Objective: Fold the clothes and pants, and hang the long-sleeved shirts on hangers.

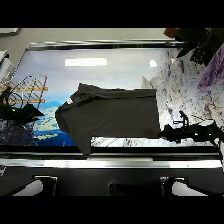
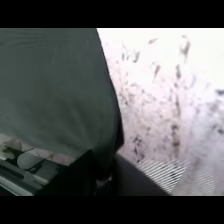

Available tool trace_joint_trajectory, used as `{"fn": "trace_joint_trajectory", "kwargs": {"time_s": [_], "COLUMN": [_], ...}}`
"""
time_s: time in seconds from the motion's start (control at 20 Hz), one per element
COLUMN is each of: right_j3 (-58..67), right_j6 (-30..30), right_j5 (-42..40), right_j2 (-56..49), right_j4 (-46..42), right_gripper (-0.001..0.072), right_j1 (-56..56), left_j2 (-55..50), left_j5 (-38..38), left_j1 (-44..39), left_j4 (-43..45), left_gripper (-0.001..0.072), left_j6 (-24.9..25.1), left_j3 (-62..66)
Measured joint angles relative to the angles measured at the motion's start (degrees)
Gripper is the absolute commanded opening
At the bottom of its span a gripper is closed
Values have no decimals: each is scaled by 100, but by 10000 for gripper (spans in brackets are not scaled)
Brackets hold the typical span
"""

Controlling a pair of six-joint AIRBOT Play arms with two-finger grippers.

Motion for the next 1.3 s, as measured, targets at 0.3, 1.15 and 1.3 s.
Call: {"fn": "trace_joint_trajectory", "kwargs": {"time_s": [0.3,1.15,1.3], "right_j3": [-24,-26,-26], "right_j6": [-227,-245,-245], "right_j5": [46,861,905], "right_j2": [37,522,581], "right_j4": [216,820,970], "right_gripper": [32,32,32], "right_j1": [2,2,2], "left_j2": [0,-459,-673], "left_j5": [352,2116,2280], "left_j1": [0,-354,-568], "left_j4": [-46,-1342,-1504], "left_gripper": [412,413,360], "left_j6": [258,1128,1154], "left_j3": [-1147,-2218,-2214]}}
